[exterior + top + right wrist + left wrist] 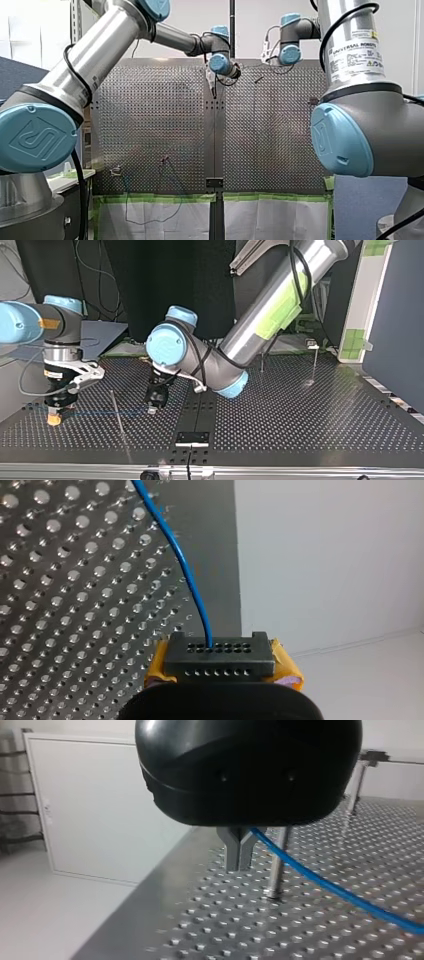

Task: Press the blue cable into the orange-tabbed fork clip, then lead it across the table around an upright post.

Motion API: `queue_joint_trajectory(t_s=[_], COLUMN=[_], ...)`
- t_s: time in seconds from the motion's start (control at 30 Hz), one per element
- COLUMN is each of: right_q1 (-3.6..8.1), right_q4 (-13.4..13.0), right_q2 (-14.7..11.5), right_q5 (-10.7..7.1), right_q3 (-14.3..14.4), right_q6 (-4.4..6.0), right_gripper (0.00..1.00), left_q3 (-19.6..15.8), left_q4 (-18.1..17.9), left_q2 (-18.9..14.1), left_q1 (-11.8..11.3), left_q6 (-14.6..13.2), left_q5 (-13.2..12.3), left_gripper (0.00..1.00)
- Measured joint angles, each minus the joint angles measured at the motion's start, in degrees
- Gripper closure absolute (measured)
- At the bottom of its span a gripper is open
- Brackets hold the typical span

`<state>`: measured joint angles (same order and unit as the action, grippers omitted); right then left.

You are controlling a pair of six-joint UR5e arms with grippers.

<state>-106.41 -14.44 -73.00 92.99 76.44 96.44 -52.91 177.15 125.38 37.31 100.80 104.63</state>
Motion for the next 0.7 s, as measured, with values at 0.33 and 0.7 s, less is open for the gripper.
queue_joint_trajectory(t_s=[0.33, 0.7], right_q1=[2.38, 4.98], right_q4=[2.85, 3.00], right_q2=[1.24, 3.87], right_q5=[-4.09, -4.81], right_q3=[-1.68, -1.81], right_q6=[0.08, 0.08], right_gripper=[1.00, 1.00], left_q3=[3.07, 6.90], left_q4=[1.06, 1.35], left_q2=[3.75, 6.77], left_q1=[1.39, 2.38], left_q6=[-1.62, -1.12], left_q5=[2.32, 3.44], left_gripper=[1.00, 1.00])
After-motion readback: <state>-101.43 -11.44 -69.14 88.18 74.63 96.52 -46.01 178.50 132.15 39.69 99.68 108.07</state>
